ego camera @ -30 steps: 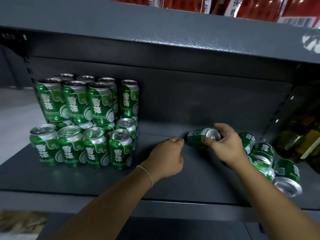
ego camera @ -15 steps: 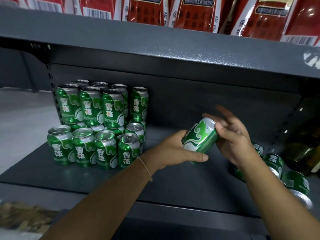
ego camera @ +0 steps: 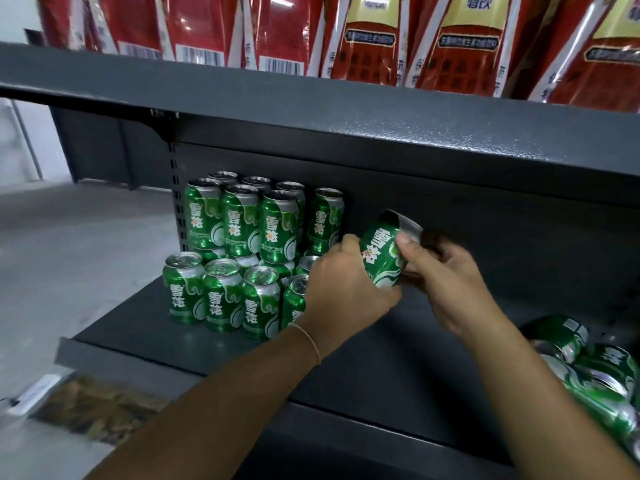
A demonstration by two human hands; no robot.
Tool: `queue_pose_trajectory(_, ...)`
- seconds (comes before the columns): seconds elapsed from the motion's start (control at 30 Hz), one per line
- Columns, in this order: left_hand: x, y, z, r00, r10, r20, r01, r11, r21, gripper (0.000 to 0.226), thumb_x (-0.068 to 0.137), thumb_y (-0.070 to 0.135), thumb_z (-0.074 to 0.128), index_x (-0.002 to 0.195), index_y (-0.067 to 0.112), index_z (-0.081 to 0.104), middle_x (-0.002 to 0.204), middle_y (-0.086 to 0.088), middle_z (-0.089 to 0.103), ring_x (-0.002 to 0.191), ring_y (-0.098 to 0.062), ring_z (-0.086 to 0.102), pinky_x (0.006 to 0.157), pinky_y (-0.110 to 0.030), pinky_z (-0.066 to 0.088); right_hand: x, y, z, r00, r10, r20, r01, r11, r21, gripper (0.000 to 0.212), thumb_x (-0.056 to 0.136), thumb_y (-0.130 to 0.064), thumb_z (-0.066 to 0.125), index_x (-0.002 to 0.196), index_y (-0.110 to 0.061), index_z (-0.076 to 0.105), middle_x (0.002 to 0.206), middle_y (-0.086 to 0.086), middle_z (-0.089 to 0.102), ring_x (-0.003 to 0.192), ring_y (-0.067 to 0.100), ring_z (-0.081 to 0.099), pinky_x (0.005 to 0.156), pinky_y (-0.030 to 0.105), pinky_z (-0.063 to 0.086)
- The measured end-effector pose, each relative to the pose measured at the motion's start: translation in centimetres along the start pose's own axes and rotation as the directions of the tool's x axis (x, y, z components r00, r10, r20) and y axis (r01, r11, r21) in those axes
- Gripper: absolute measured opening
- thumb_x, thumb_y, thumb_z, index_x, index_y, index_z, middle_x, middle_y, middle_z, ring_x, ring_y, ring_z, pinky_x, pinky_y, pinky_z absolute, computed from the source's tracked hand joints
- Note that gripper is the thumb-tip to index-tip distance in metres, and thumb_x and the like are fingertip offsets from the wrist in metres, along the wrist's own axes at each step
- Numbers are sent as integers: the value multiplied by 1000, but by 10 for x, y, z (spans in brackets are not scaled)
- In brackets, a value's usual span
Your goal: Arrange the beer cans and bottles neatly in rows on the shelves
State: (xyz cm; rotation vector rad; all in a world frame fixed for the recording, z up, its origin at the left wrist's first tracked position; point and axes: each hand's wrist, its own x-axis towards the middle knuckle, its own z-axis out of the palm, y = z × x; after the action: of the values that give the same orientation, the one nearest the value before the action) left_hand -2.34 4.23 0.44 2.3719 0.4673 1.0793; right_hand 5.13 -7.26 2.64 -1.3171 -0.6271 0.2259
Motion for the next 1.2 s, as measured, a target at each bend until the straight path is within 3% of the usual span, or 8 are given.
queue_pose_trajectory(0.1,0,-11,-1,1000,16,-14,-16,999,40,63,62,49,76,108,15,47,101,0,59,92,-23,60,83,-38,50,2,-2,16,999,37,7,-37,999,-4,56,67,-33,82,110,-2,64,111,35,64,98,40,70,88,47,58)
queue_pose_trajectory(0.3,10,-34,-19,996,46,79,-51,997,60,89,59,64,79,127,16,48,115,0,59,106,-20,56,93,-36,47,22,0,35,993,105,-59,-102,993,53,59,70,-14,86,120,3,60,104,15,74,93,28,73,90,45,58)
queue_pose_trajectory(0.43,14,-59,-31,981,66,182,-79,995,65,73,65,61,76,122,20,54,107,3,60,99,-16,57,86,-35,51,39,4,51,995,44,-92,-49,997,-51,90,47,-36,90,126,-5,59,119,13,69,102,26,71,92,43,57)
queue_pose_trajectory(0.6,12,-86,-53,961,113,254,-174,957,233,37,88,49,56,93,13,66,88,-2,65,82,-21,61,73,-35,53,56,10,70,995,-56,-80,34,967,-251,25,82,-10,77,104,-17,67,97,-1,73,86,14,70,74,25,58)
queue_pose_trajectory(0.73,14,-105,-63,933,155,325,-268,902,338,36,95,40,45,73,13,58,61,3,46,60,-18,49,57,-30,45,60,16,85,993,-101,-68,69,925,-373,40,89,-11,71,122,-25,54,99,-14,63,85,1,60,66,3,46)
queue_pose_trajectory(0.87,16,-117,-61,907,229,352,-338,897,286,38,95,41,41,72,15,56,72,-1,54,67,-19,54,58,-26,34,65,22,93,992,-123,-25,94,858,-504,60,91,-17,69,145,-15,43,119,-3,53,112,8,49,77,8,36)
queue_pose_trajectory(1.03,21,-123,-57,837,329,437,-433,887,161,38,87,42,40,88,16,68,90,1,66,83,-17,61,71,-32,52,71,31,100,995,-95,-34,63,845,-531,66,92,-20,68,150,-17,36,137,4,55,125,11,48,90,14,36)
queue_pose_trajectory(1.2,24,-131,-56,811,370,454,-469,874,126,43,89,45,37,93,19,70,96,2,69,88,-16,62,71,-34,54,71,38,99,995,-95,-24,66,833,-549,62,93,-17,66,148,-17,38,124,-6,49,118,4,42,83,6,33)
